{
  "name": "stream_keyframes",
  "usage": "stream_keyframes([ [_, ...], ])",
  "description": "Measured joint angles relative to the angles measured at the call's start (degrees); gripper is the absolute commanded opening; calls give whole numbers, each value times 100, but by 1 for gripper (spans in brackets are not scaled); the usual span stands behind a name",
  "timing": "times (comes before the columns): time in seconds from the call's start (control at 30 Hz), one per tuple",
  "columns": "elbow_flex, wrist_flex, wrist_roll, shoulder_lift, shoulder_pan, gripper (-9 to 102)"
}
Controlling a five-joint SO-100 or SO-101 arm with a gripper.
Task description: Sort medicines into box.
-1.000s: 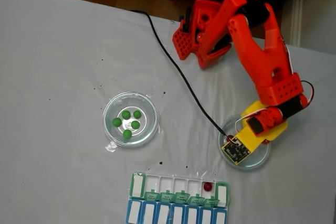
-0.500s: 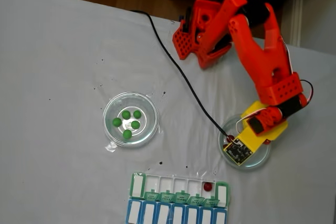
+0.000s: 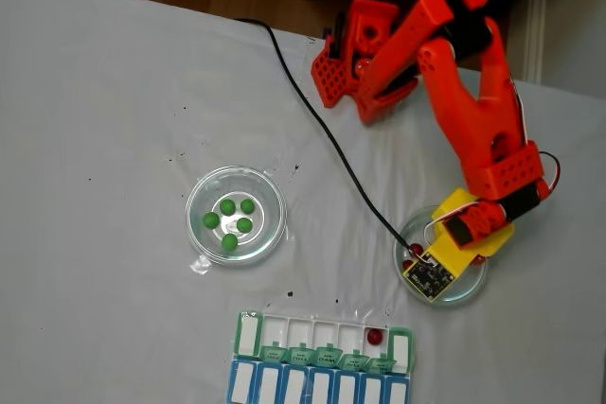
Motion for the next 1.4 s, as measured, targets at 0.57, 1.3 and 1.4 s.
stream_keyframes([
  [0.57,-729,765,650,-404,-9,14],
  [1.3,-1635,1714,782,-1002,-141,17],
  [1.4,-1670,1767,782,-1002,-141,18],
])
